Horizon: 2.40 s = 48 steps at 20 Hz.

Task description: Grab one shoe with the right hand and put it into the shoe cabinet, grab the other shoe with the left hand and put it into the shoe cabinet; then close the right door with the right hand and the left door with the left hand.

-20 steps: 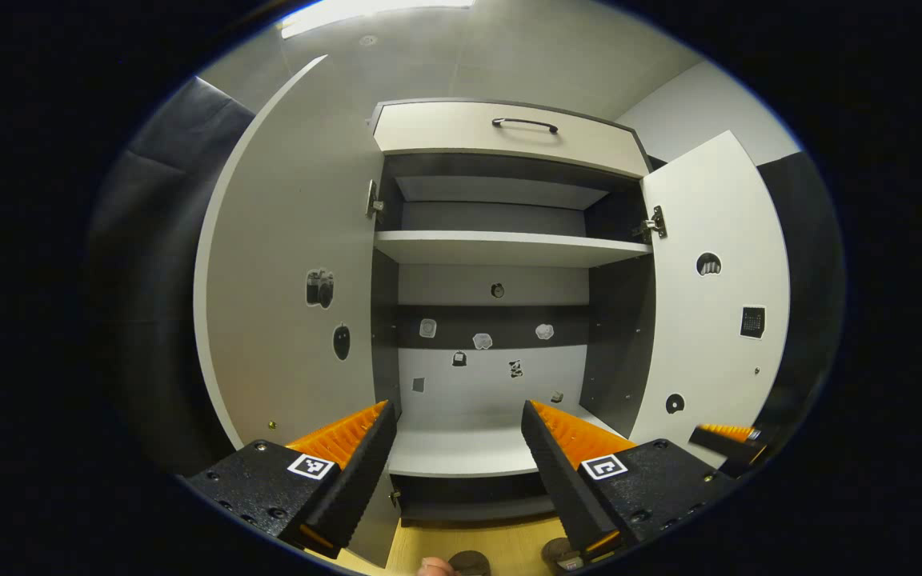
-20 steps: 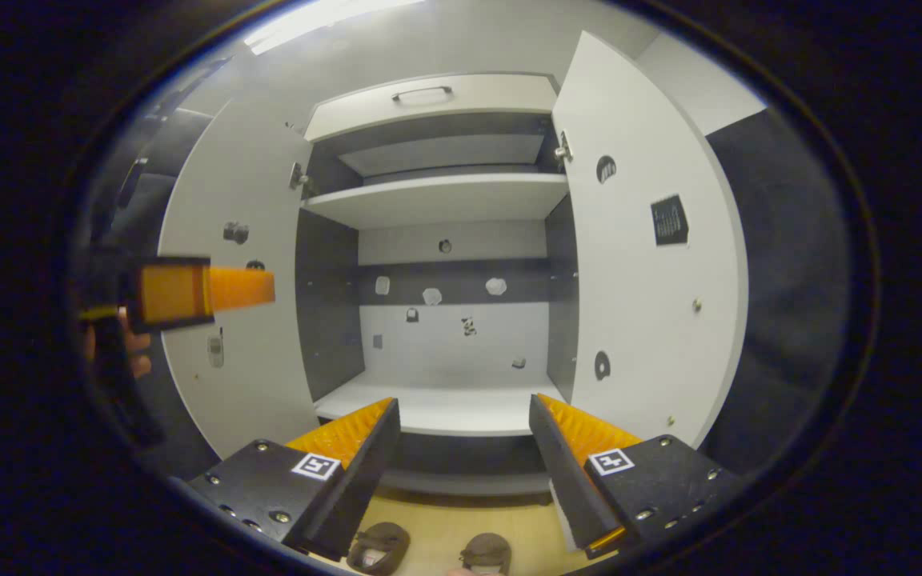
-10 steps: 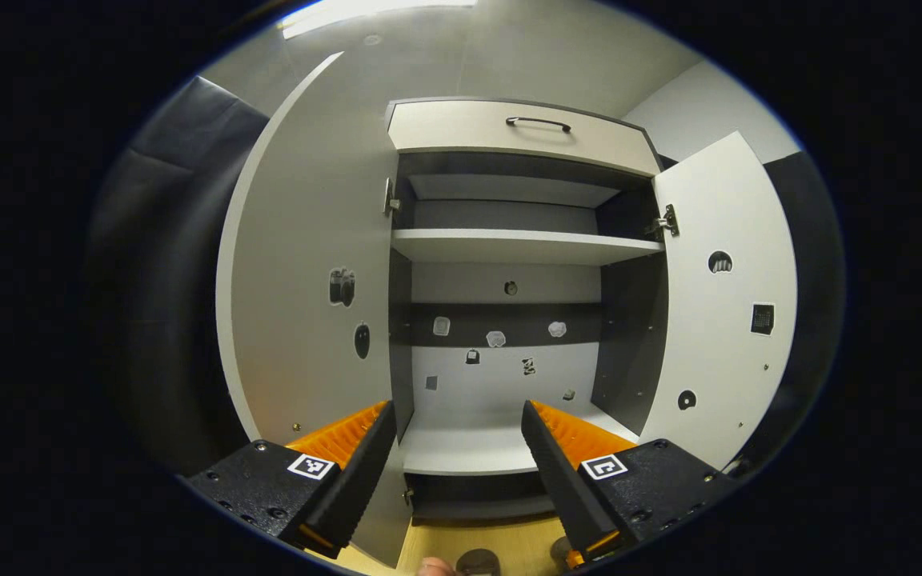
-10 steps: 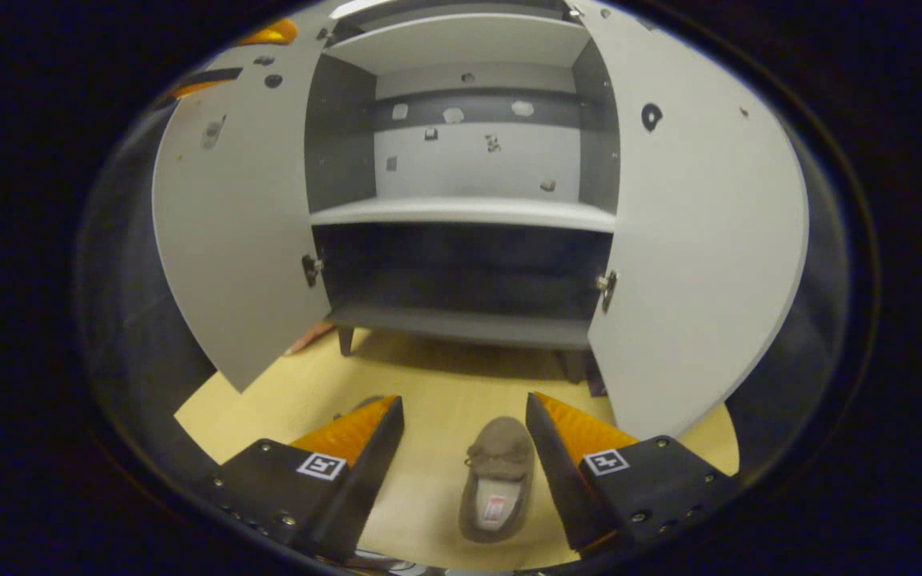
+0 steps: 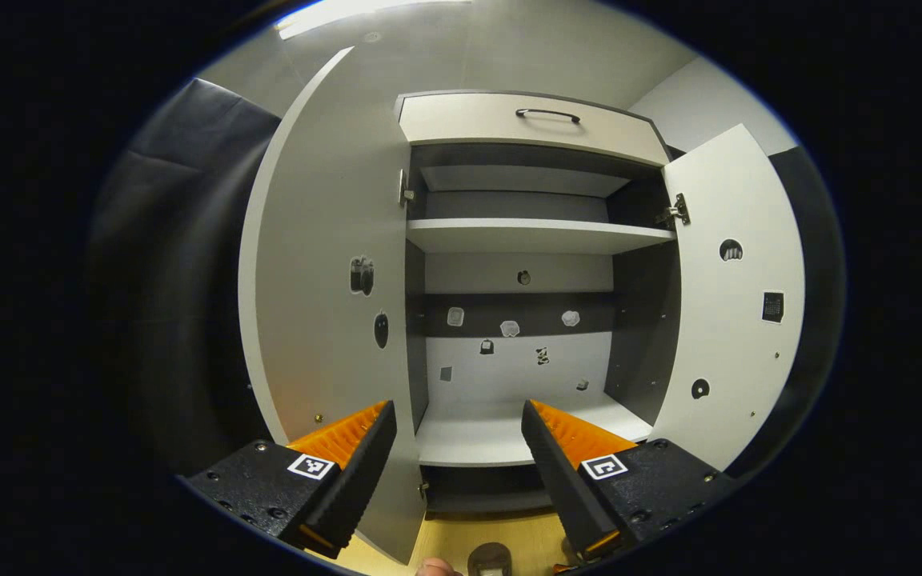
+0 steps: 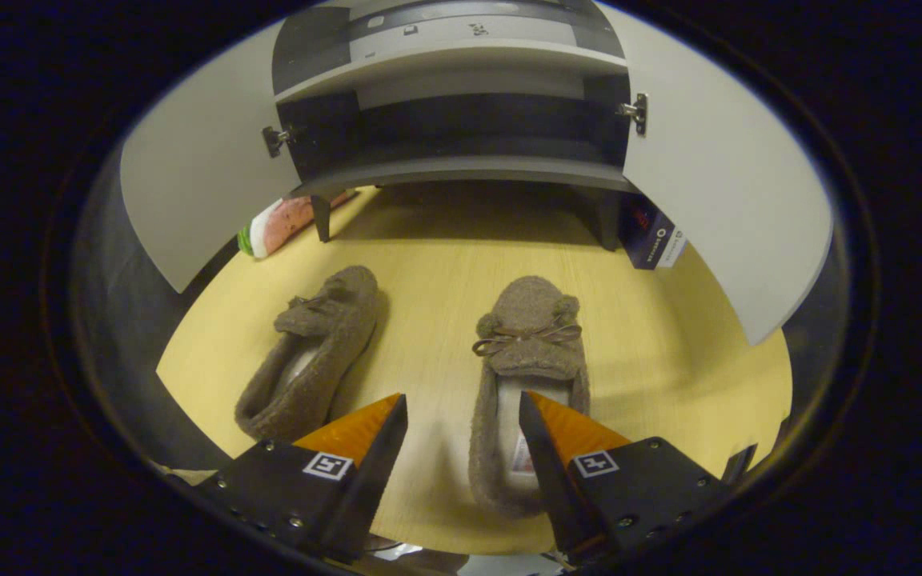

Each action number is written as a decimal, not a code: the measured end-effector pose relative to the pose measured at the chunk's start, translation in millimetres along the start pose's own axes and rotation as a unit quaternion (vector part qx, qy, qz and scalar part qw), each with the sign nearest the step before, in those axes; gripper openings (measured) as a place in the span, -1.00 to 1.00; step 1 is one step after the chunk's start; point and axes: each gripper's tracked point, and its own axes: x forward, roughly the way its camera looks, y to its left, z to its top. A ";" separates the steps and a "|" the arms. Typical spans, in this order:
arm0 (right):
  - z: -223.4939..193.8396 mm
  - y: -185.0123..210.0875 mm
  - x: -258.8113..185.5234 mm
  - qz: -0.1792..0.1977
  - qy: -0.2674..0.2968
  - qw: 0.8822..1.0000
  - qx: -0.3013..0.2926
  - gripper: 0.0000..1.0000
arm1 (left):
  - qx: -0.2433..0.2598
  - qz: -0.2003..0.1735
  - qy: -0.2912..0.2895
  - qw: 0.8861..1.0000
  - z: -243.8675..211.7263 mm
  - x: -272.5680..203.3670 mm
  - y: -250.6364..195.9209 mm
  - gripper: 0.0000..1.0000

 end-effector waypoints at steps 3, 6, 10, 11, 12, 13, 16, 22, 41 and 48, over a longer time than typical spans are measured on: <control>13.3 -4.8 19.7 -0.007 -0.012 1.000 0.006 0.70 | 0.005 0.008 0.004 1.000 -3.7 -1.9 4.0 0.92; 15.3 -3.1 40.8 -0.011 -0.006 1.000 0.005 0.39 | 0.012 0.014 0.012 1.000 -8.7 -3.0 6.7 0.92; 17.8 -16.9 47.9 -0.043 -0.009 0.999 0.005 -0.66 | 0.013 0.019 0.020 1.000 -14.8 -4.6 8.7 0.92; 15.6 -15.5 46.7 -0.040 -0.003 0.999 0.006 -0.84 | 0.011 0.019 0.021 1.000 -15.8 -4.9 8.9 0.92; 17.9 -16.0 46.4 -0.038 -0.005 0.999 0.007 -0.84 | 0.008 0.019 0.022 1.000 -15.9 -4.6 9.0 0.86; 19.7 -16.3 44.4 -0.038 -0.005 0.999 0.009 -0.84 | 0.006 0.019 0.022 1.000 -17.0 -5.2 8.7 0.86; 27.1 -17.0 35.7 -0.034 -0.020 0.999 0.011 -0.84 | 0.004 0.016 0.021 1.000 -17.6 -3.6 7.0 0.87; 26.3 -16.3 40.9 -0.032 -0.008 0.999 0.002 -0.84 | -0.007 0.009 0.022 1.000 -19.3 -0.6 3.4 0.93; 26.3 -12.5 67.1 -0.069 -0.004 0.997 -0.032 -0.84 | 0.012 0.019 0.027 0.999 -23.1 1.1 14.4 0.92; 30.1 -17.9 63.6 -0.074 -0.010 0.997 -0.022 -0.99 | 0.010 0.012 0.024 1.000 -22.4 2.3 14.1 0.92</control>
